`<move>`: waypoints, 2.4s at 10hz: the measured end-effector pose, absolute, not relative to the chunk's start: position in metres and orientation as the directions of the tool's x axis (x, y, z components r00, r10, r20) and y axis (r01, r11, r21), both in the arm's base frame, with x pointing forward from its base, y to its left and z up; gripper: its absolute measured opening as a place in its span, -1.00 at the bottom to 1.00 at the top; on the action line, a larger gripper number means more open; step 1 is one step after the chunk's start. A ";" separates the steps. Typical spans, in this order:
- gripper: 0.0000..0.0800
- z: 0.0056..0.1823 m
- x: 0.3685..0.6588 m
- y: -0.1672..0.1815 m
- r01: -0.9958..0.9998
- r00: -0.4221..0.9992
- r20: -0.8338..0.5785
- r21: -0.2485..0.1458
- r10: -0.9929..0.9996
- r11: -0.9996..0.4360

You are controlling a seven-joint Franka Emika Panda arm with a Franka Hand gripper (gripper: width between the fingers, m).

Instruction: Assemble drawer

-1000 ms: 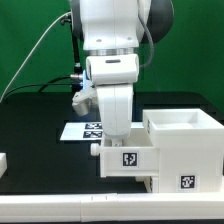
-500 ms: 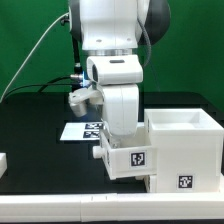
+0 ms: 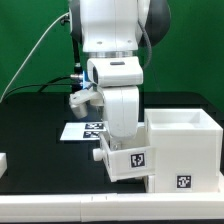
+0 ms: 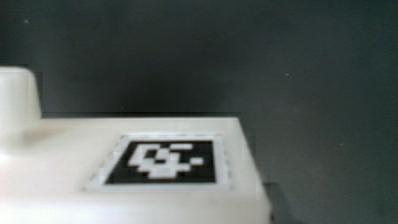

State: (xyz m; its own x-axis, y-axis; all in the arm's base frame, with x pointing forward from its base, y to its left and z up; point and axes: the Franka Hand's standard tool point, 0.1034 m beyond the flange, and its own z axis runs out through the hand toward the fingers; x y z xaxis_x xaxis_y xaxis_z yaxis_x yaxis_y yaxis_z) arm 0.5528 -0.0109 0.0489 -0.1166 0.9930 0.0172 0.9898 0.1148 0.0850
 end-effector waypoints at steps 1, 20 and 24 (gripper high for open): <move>-0.89 0.050 0.554 -0.008 0.995 -0.051 0.023 0.085 0.998 0.049; 0.02 0.080 0.556 0.000 0.995 -0.030 -0.011 0.099 0.999 0.031; 0.58 0.109 0.566 -0.041 0.996 -0.041 -0.052 0.080 0.998 0.045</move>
Offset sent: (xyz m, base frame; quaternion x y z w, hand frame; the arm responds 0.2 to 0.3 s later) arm -0.0026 0.0165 0.0034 0.0012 0.0191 0.1305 0.9913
